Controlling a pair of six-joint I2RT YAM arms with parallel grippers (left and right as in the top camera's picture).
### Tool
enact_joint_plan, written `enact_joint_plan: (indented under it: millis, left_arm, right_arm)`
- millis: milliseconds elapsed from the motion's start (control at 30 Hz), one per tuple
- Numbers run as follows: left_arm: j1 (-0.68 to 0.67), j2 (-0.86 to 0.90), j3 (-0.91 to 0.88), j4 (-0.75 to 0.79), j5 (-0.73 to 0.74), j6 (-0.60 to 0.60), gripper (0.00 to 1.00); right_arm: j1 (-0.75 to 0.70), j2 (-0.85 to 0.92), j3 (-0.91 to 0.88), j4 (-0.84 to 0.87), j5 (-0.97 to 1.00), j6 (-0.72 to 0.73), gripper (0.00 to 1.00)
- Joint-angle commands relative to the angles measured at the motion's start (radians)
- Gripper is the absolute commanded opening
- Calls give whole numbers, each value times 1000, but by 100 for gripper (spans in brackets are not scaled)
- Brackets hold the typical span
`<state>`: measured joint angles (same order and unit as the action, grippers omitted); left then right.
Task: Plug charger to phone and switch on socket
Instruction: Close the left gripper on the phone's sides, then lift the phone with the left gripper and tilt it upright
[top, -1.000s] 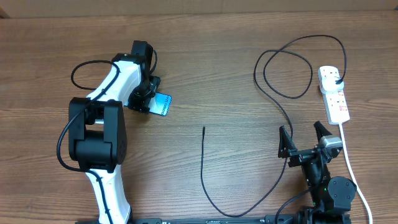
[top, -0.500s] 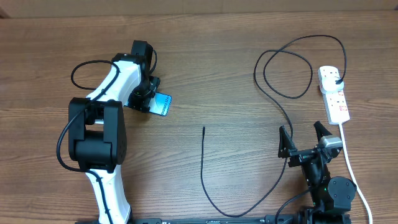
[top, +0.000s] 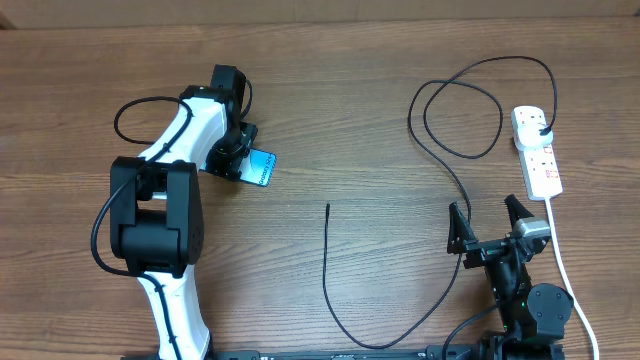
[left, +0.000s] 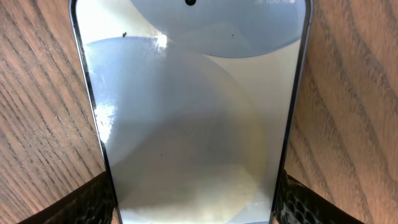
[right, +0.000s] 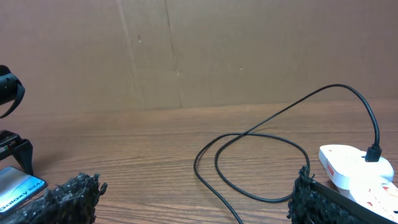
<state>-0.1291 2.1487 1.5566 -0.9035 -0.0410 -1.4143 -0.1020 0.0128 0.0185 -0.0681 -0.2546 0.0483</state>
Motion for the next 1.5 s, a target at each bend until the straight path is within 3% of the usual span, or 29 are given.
enact_joint_plan:
  millis: [0,400,600,833,1133,1467]
  left_arm:
    - [0,19,26,-19,35,3,4]
    - [0,3,266,-201,106,80,4]
    - [3,-4,380,-248,356,131,4]
    - [53,-4,422,-254,840,246,4]
    - [121,-4,422,-285,1267,362,4]
    - [125,-4,422,-412,1351,391,4]
  right_arm:
    - [6,-10,-11,6,11,-4,100]
    - [6,-10,-11,6,11,-4,100]
    - [6,-10,-11,6,11,-4,100]
    - [6,-10,-11,6,11,-4,100]
    - [6,-10,-11,6,11,-4,100]
    - [6,-10,-11,6,11,-4,100]
